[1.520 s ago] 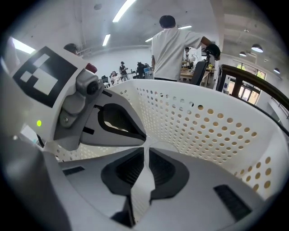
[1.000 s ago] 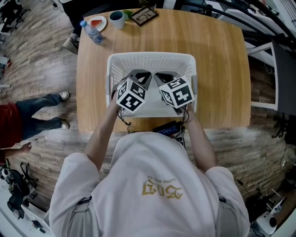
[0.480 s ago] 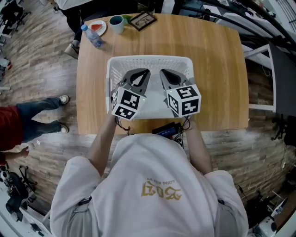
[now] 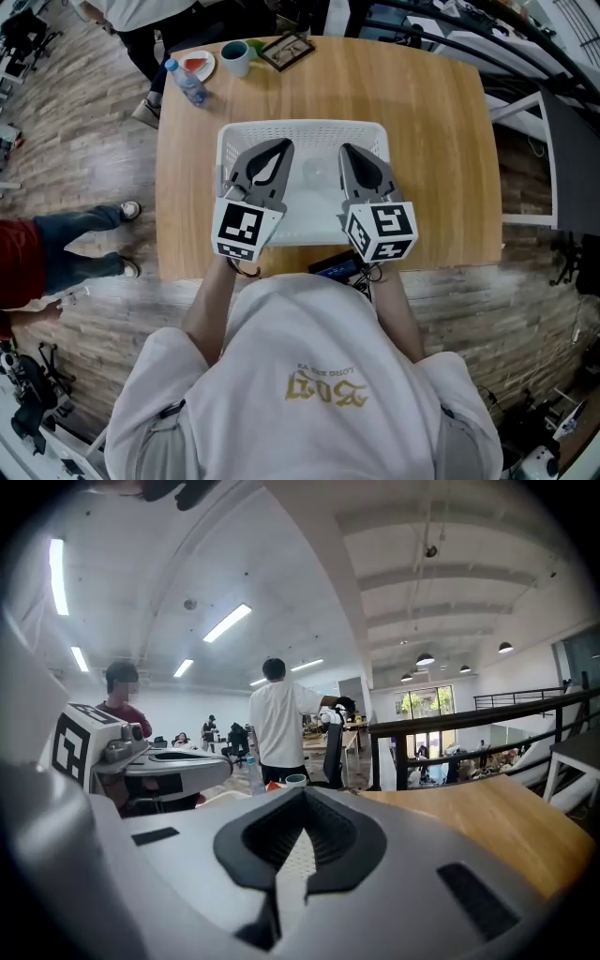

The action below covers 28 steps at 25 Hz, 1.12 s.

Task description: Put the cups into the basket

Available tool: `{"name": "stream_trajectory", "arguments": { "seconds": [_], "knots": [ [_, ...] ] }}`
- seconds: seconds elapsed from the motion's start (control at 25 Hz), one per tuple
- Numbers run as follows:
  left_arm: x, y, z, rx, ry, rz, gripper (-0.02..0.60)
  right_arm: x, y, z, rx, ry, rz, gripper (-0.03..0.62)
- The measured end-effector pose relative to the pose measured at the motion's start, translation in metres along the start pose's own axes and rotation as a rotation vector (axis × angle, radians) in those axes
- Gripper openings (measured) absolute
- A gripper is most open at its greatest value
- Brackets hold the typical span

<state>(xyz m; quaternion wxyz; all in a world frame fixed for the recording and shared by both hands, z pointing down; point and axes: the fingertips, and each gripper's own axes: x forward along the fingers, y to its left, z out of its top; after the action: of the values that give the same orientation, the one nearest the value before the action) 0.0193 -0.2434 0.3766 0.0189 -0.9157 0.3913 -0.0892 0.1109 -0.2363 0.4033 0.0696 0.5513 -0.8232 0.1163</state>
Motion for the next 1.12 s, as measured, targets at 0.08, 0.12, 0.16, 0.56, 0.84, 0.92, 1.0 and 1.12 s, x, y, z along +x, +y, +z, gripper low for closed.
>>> {"name": "stream_trajectory", "arguments": {
  "seconds": [0.08,0.12,0.16,0.56,0.84,0.92,1.0,1.12],
  "knots": [
    [-0.004,0.003,0.007,-0.007,-0.030,0.015,0.006,-0.004,0.001,0.004,0.004,-0.023,-0.008,0.009],
    [-0.006,0.004,0.011,-0.003,-0.043,0.022,0.006,-0.005,0.003,0.007,0.003,-0.032,-0.008,0.009],
    [-0.008,0.005,0.015,0.002,-0.054,0.029,0.006,-0.006,0.005,0.009,-0.001,-0.041,-0.008,0.009],
    [-0.011,0.015,0.016,0.007,-0.053,0.070,0.006,-0.015,0.010,0.021,-0.010,-0.083,-0.016,0.009],
    [-0.010,0.006,0.014,0.039,-0.048,0.064,0.006,-0.018,0.009,0.018,0.001,-0.074,-0.011,0.009],
    [-0.009,0.006,0.013,0.034,-0.042,0.063,0.006,-0.018,0.009,0.019,0.000,-0.074,-0.011,0.009],
    [-0.009,0.007,0.013,0.027,-0.038,0.065,0.006,-0.019,0.009,0.019,-0.001,-0.075,-0.011,0.009],
    [-0.010,0.008,0.013,0.014,-0.037,0.067,0.006,-0.020,0.008,0.020,-0.002,-0.074,-0.012,0.009]
  ]
}}
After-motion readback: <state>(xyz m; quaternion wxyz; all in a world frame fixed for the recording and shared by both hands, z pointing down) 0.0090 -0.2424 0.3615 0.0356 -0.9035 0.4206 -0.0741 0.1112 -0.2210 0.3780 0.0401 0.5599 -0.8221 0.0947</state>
